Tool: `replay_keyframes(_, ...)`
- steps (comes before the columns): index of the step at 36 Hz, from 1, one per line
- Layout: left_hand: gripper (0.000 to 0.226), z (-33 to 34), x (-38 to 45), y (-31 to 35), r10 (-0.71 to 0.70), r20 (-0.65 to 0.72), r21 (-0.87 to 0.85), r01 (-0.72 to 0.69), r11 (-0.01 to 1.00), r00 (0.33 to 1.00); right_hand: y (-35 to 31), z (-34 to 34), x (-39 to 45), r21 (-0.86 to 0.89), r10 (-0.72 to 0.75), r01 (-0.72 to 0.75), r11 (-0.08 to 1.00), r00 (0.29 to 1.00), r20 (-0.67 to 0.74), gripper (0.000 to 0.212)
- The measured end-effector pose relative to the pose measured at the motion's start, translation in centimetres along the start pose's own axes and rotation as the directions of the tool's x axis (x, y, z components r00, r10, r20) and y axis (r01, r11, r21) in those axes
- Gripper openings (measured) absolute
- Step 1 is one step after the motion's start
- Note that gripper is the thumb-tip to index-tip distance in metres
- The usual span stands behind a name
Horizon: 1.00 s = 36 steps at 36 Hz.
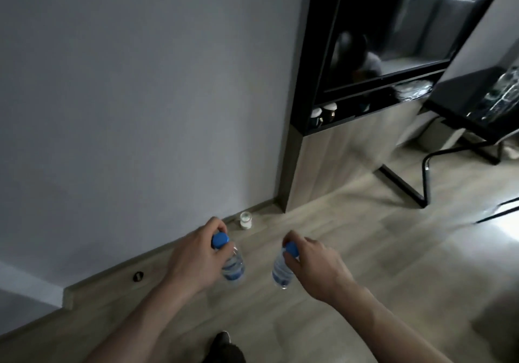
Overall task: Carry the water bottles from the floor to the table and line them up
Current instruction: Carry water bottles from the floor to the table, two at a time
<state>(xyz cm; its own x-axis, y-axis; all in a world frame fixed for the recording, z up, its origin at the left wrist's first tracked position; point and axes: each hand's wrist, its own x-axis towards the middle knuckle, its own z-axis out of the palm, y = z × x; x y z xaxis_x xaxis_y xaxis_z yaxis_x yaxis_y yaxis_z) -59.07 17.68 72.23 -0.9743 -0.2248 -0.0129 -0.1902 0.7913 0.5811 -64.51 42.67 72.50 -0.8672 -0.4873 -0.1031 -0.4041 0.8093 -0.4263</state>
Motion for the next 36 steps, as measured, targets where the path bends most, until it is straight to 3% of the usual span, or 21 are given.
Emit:
replay_keyframes(15,0.020,8.4,10.2,16.6,0.270,0.141,0.003,-0.273,0.962,0.953,16.4,-9.2,-1.0,0.000,0.214,-0.217,0.976,0.962,-0.171,0.009)
replay_keyframes(27,0.023,17.8,21.8,26.3,0.330,0.204,-0.046,-0.328,0.944,0.921,29.3,-16.9,4.5,-0.037,0.310,-0.320,0.947,0.937,-0.158,0.013)
replay_keyframes(36,0.024,21.9,29.3,35.4,0.432,0.263,-0.057,-0.433,0.899,0.863,37.5,-22.3,6.8,-0.010,0.385,-0.400,0.917,0.890,-0.246,0.014)
